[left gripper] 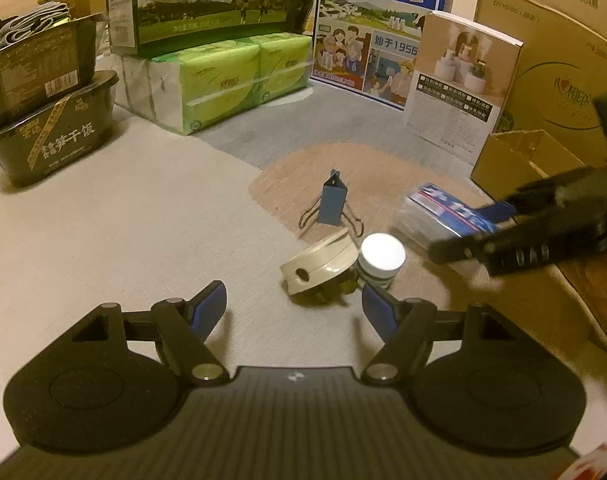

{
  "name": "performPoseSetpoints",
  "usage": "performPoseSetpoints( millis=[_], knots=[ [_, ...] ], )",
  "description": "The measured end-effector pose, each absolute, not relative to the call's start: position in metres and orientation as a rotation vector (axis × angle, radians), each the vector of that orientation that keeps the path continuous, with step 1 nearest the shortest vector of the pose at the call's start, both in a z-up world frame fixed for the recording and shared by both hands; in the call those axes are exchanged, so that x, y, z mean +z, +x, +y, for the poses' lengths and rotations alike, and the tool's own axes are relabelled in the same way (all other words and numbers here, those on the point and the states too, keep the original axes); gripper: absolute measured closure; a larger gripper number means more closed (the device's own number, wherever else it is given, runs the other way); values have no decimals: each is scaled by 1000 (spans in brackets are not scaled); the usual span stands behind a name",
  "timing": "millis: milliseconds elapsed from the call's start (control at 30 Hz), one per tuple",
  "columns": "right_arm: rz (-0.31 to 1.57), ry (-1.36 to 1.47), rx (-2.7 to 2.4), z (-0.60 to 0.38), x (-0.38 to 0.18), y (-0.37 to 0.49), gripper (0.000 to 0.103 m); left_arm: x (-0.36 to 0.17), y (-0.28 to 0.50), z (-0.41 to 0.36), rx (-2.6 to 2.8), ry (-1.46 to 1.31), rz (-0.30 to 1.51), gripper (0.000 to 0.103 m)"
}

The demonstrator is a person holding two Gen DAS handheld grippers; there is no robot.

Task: Organize rigid objects
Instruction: 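Grasp the blue toothpick box with the right gripper, then grasp the beige plug adapter with the left gripper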

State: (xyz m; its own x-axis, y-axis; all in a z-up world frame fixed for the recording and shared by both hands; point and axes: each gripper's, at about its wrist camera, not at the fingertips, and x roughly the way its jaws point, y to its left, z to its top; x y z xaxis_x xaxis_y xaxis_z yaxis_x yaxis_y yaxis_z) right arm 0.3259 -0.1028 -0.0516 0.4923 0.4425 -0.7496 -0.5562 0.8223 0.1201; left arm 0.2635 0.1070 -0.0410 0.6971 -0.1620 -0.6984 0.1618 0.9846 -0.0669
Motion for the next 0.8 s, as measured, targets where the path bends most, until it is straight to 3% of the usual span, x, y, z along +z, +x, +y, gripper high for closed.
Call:
performPoseSetpoints(
  millis=[667, 800],
  knots=[
    [816, -144, 512, -104, -62, 277, 46, -55, 298, 99, -188, -27, 783, 39],
    [805, -145, 511, -104, -62, 275, 46, -58, 304, 96, -194, -40, 791, 48]
  ],
)
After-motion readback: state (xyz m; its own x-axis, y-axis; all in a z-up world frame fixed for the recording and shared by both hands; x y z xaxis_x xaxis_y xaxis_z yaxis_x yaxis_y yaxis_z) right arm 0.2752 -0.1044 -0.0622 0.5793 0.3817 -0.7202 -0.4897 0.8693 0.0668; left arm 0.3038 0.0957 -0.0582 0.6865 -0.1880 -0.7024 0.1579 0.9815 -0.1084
